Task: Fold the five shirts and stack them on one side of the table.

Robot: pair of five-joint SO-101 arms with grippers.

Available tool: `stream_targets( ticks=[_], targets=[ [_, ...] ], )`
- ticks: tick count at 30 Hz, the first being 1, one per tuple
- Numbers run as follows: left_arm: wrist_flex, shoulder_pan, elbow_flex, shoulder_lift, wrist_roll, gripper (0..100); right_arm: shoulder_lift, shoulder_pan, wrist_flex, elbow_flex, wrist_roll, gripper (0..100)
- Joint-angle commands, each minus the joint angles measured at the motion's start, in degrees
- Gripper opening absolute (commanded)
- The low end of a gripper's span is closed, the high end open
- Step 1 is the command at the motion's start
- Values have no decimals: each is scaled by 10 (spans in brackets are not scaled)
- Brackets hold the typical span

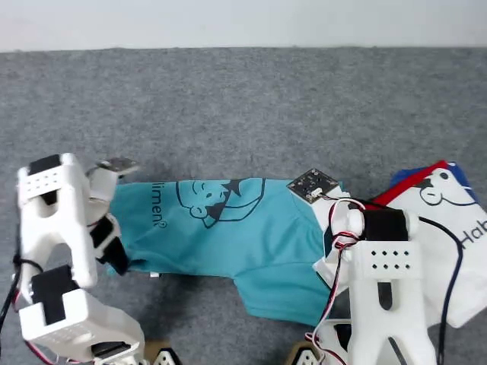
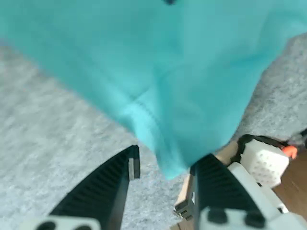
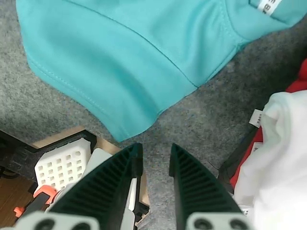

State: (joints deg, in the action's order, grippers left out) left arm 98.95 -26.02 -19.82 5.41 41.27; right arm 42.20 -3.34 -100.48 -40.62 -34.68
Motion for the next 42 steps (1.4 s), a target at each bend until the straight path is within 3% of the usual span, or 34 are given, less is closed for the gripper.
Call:
stream_targets(
  ticks=[1,5,9,12,16,20,30,42],
  targets=[
    [16,-62,68,-25,8,180,9,-6,-23,9,-11,106],
    [16,-113,131,-25,9,181,9,-6,2,9,-11,106],
    [14,-91,167,-21,-22,179,1,-2,130,6,6,105],
    [-1,-46,188,-19,-103,178,1,-6,262,-15,61,104],
    [-91,33,193,-18,-265,179,-3,-26,448,-86,120,104],
    [-180,98,178,-17,-354,179,-58,-59,519,-129,122,104],
    [-291,105,170,140,-367,178,-321,12,707,-107,120,104],
    [-287,66,291,244,-367,178,-425,29,705,-18,119,104]
  ],
)
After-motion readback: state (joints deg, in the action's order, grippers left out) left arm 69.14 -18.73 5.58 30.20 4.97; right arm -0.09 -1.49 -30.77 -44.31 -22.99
